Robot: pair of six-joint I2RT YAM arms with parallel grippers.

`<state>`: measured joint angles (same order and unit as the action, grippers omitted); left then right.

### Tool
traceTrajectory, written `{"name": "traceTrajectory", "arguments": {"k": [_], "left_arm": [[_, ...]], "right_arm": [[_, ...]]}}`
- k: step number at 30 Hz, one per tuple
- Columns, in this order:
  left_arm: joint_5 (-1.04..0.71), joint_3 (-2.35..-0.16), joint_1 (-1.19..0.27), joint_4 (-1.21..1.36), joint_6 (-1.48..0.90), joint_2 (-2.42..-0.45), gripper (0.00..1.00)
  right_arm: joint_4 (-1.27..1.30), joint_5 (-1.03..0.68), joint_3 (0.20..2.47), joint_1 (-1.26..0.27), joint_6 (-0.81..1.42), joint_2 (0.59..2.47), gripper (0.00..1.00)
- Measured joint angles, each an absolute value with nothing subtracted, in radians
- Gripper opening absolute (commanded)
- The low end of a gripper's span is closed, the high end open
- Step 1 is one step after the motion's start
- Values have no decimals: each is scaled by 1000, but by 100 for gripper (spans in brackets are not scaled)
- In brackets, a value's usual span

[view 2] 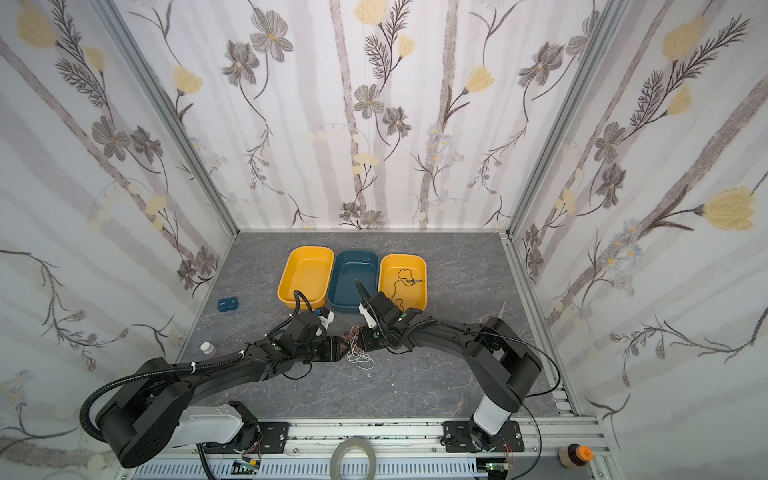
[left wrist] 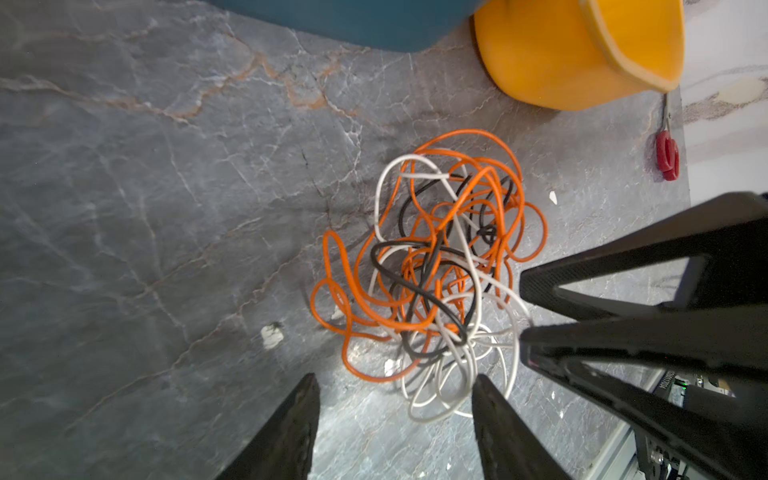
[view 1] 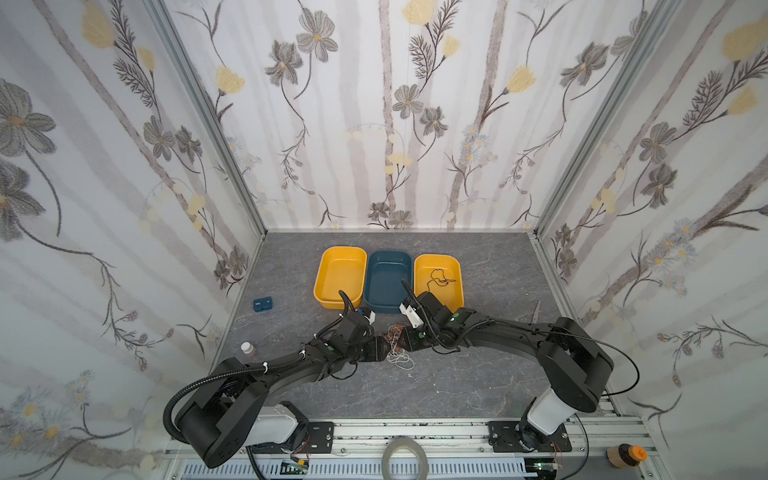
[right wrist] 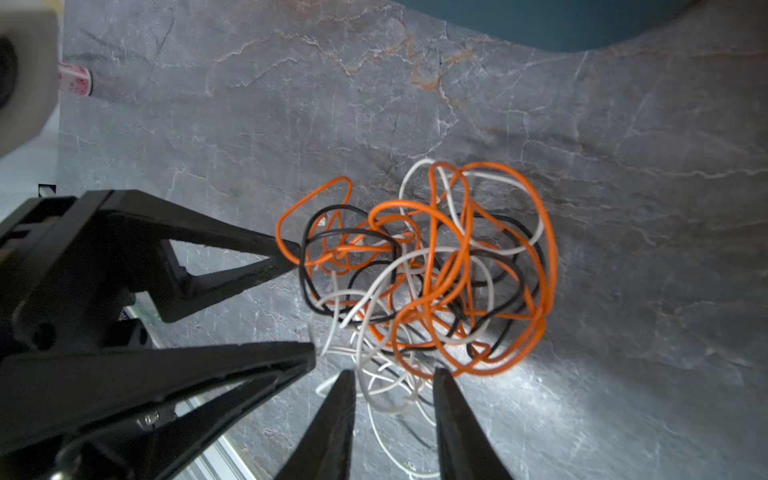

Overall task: Untangle the cables
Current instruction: 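Move the right gripper to the tangle and pinch a white cable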

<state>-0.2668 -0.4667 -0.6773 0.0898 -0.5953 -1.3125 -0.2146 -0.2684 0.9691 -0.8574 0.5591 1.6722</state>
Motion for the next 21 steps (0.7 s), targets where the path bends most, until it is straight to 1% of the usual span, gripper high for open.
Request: {"name": "traceTrajectory", "arguments": {"k": [3, 6, 11, 14, 21], "left_arm": [[-276, -467, -673, 118, -602, -1338, 56], [-289, -478, -673, 128, -605, -1369, 50], [-304, -497, -673, 155, -609, -1415, 34], [-304, -505, -673, 160, -609, -1433, 26], [-294, -513, -667, 157, -609, -1436, 16]], "right_arm": [[-201, -262, 969, -868, 560, 1691, 22], [-206, -253, 968, -869, 561, 1697, 16], [-208, -236, 968, -869, 560, 1681, 8], [-213, -230, 969, -869, 556, 1641, 7], [-278, -198, 969, -869, 528, 1535, 5]]}}
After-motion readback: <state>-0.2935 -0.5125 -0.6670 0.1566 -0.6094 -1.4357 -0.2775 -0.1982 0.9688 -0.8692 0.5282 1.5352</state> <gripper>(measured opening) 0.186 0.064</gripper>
